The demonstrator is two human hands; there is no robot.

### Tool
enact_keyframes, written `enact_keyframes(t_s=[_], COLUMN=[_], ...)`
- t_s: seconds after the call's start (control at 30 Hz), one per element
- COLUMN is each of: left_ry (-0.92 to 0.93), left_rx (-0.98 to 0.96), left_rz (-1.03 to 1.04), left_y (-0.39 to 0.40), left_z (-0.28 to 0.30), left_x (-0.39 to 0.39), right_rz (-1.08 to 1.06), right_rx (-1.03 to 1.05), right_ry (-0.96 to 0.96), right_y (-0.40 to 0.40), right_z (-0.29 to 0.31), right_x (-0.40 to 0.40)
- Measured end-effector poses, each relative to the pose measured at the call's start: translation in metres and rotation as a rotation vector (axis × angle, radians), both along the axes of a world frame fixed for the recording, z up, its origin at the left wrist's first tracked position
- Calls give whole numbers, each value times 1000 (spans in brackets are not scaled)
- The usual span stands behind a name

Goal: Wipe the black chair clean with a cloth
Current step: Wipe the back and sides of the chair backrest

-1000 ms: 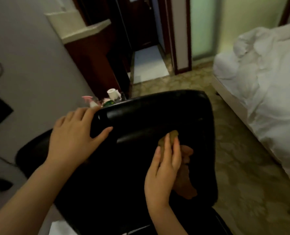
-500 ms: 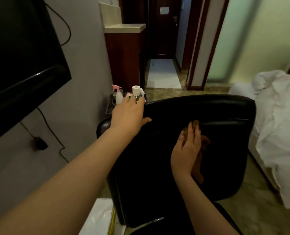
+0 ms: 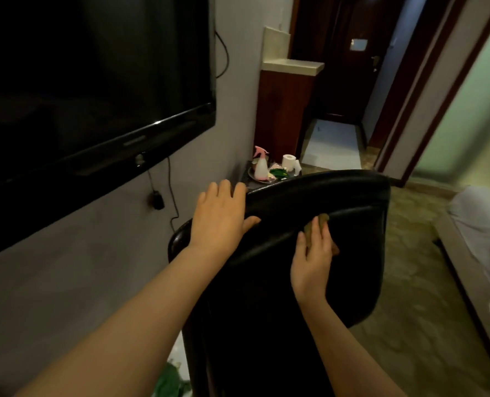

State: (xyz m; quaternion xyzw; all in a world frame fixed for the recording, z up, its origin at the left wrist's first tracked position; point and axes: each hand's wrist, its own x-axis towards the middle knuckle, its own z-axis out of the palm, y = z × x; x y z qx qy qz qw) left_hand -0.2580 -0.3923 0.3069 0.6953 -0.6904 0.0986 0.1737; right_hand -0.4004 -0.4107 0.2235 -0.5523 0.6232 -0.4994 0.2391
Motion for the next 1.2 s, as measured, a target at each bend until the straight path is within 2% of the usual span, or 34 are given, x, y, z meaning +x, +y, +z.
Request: enact_keyframes(t_s=[0.1, 0.23, 0.4, 0.6, 0.8, 0.93, 1.0, 1.2], left_ry=[-7, -7, -15, -30, -83, -59, -107, -108], left_rx=[-27, -42, -13, 64, 55, 103, 75, -7], left_rz=[113, 237, 303, 301, 296, 257, 265, 366], left_y=[42, 95, 155, 214, 260, 282, 290, 297], left_z=[-2, -2, -1, 4, -1, 3, 3, -4], left_x=[4, 5, 5, 1, -10, -10, -12, -25], right_rz=[161, 369, 534, 584, 576, 576, 593, 684], right_rx=[69, 25, 69, 81, 63, 42, 40, -62], right_ry=[-4, 98, 28, -20, -93, -256, -322, -259], right_y=[33, 88, 150, 204, 253, 283, 293, 309], right_z=[6, 10, 9, 8, -3, -6, -6, -19], right_x=[10, 28, 37, 34, 28, 21, 16, 0])
